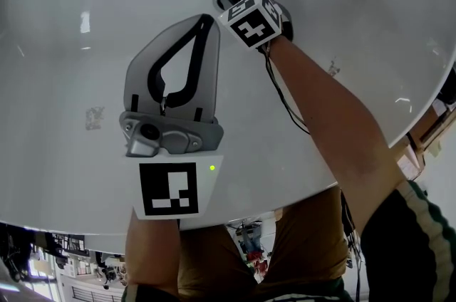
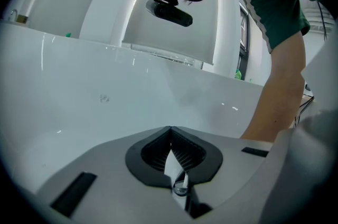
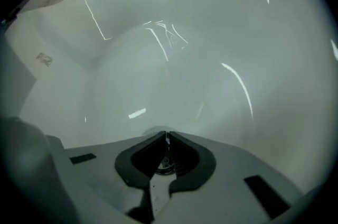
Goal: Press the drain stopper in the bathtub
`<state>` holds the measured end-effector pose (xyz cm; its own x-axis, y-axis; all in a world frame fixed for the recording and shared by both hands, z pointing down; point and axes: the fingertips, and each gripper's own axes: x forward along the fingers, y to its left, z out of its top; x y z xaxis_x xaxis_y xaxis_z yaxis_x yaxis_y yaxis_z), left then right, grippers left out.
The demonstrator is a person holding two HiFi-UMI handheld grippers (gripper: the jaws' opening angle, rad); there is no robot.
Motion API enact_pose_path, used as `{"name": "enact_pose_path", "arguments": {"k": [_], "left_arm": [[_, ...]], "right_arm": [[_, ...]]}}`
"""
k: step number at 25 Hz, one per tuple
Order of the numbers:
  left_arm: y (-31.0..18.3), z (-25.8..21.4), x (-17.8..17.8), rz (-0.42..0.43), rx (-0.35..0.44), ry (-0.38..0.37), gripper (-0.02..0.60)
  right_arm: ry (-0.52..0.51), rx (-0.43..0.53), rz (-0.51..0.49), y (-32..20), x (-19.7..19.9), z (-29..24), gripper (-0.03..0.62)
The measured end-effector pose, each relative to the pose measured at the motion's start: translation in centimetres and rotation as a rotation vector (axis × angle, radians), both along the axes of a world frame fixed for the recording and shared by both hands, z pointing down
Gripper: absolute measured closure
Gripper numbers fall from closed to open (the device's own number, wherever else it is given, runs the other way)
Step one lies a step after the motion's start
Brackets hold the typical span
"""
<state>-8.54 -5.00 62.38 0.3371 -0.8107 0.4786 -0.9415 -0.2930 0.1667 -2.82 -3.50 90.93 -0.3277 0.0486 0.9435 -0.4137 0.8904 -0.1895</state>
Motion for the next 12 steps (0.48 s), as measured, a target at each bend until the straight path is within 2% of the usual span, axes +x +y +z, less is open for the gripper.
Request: {"name": "enact_pose_path", "arguments": {"k": [1,5,12], "left_arm": [[-0.1,0.0,0.0,0.000,0.003,0.000,0.574],[0.0,-0.1,0.0,0.006,0.010,0.002,0.574],[0.6,0.4,0.7,0.033,-0.019,0.011,0.574]], "right_arm": [[0.000,0.017,-0.001,-0.1,0.2,-0.3,0.560],[-0.019,0.026,-0.024,0.8,0.6,-1.1,0.577],[-0.071,0.011,-0.010,0.9,0.4,-3.6,0.580]]}}
